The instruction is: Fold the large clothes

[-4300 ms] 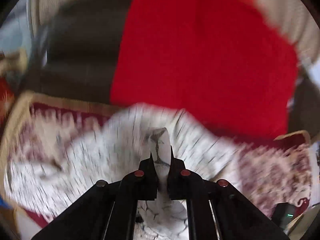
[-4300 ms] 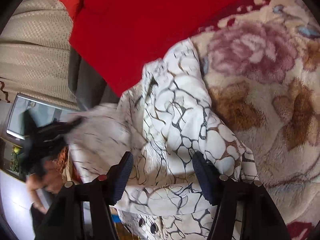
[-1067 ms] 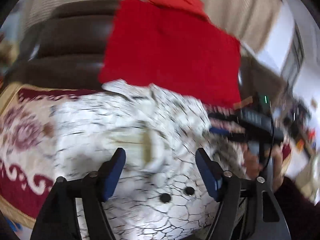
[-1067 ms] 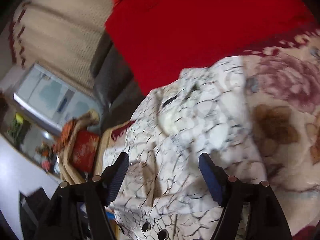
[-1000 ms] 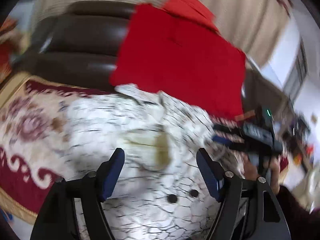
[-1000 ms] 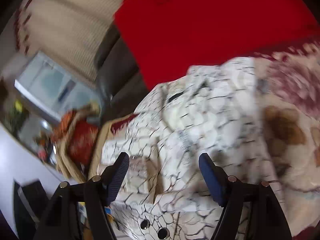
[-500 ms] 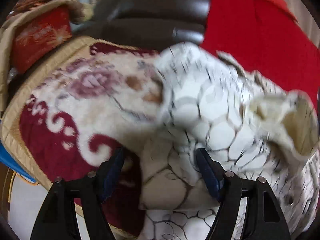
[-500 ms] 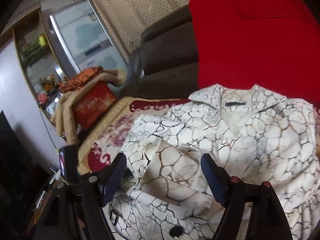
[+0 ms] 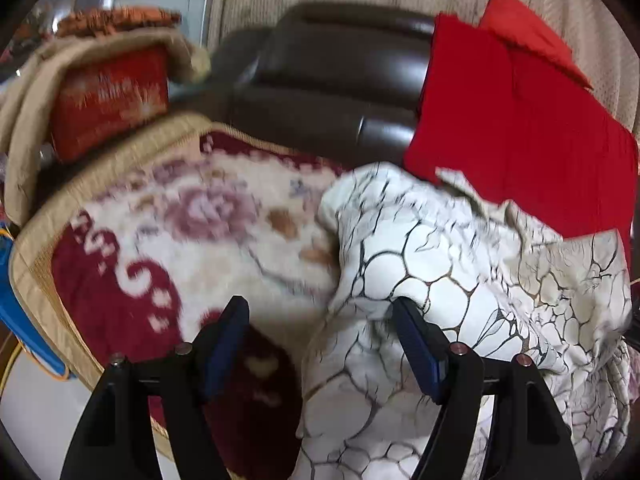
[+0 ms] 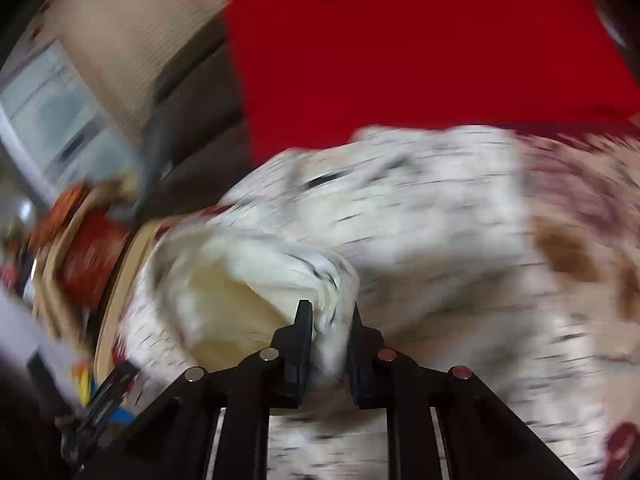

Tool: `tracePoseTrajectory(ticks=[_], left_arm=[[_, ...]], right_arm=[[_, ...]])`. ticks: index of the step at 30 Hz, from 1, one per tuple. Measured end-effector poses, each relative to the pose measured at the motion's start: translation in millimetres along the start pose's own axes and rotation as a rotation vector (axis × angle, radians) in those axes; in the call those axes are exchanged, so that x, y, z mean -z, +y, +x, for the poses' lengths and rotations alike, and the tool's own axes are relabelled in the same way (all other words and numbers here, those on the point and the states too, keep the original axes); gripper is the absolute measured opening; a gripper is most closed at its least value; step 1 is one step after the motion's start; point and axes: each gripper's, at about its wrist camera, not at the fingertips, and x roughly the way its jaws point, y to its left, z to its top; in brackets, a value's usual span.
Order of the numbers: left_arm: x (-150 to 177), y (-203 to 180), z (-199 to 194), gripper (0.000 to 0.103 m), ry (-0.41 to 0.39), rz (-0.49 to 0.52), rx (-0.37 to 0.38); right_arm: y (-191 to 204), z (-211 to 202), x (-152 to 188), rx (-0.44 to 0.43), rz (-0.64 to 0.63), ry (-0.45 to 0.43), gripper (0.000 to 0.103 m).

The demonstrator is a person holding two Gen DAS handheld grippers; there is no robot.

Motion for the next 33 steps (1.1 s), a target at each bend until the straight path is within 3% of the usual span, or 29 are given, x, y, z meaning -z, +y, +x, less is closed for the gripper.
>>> tracePoseTrajectory(ticks=[3,5,8,10,12,14,15,16,17,19,20,21,22,23,27,28,30,33], left_arm=[[-3.6,-10.8,-3.1,0.075,-0.037,0.023,-0.008],[-7.0,-14.7,-6.3,0.075,-0.063,0.021,-0.023],[-14.3,-10.8,-17.3,0.075,-0.143,-0.022,-0.022],[-18.1,-8.6,-30.0,0.075,-0.231,-0.045,-0.035],[-19.8,-12.3,-33.6,0.076,-0.265,-0.027,-0.048],[-19.0,-21.0,-26.4,0.080,-0.235,0.015,-0.026],[-19.1,-27.9,-13.7,0.080,-0.176,0.052,-0.005],[-16.8,-35.0,-5.9,0.080,-0.130,0.077,0.006],[-14.3,-41.8,6.4,0.080,-0.071,0.108,0.007],[-2.0,-54.2,43.5,0.083,0.112,0.185,-0.069],[3.3,-54.7,56.1,0.083,0.177,0.195,-0.083],[3.2,-49.3,58.7,0.084,0.189,0.152,-0.067],[-0.2,-45.0,56.6,0.085,0.184,0.120,-0.050],[-3.9,-41.4,53.8,0.085,0.179,0.095,-0.028],[-16.9,-31.2,35.8,0.084,0.082,0.012,0.050],[-19.1,-31.0,32.4,0.084,0.056,0.003,0.060],[-22.9,-34.4,32.8,0.087,0.028,0.003,0.054],[-15.8,-38.4,58.2,0.088,0.157,0.004,0.027]], right_arm=[[-67.6,-11.5,-12.8,0.034,0.235,-0.007,0.018],[-92.9,-25.3,-18.3,0.002,0.323,-0.047,0.018],[-80.0,-48.4,-24.0,-0.006,0.206,-0.153,0.021],[-55.1,-53.9,-21.9,-0.085,0.095,-0.179,0.021],[-27.1,-49.8,-17.2,-0.134,-0.018,-0.170,0.023],[-4.1,-38.4,-10.4,-0.156,-0.089,-0.138,0.036],[5.2,-31.7,-5.9,-0.167,-0.114,-0.115,0.042],[14.3,-22.8,-1.1,-0.178,-0.137,-0.082,0.059],[20.1,-19.2,4.6,-0.180,-0.146,-0.065,0.062],[28.7,0.4,12.4,-0.110,-0.172,0.009,0.062],[27.2,15.4,15.6,-0.057,-0.181,0.066,0.055],[24.6,25.4,21.2,-0.015,-0.182,0.109,0.051],[19.1,36.8,24.0,0.032,-0.173,0.151,0.038],[13.8,42.6,24.8,0.065,-0.163,0.163,0.032],[12.9,15.9,8.7,-0.013,-0.129,0.010,0.032],[15.7,5.5,4.6,-0.031,-0.141,-0.060,0.032],[18.2,2.7,-3.5,-0.042,-0.139,-0.119,0.036],[10.7,34.9,-7.9,0.012,-0.116,-0.008,0.037]])
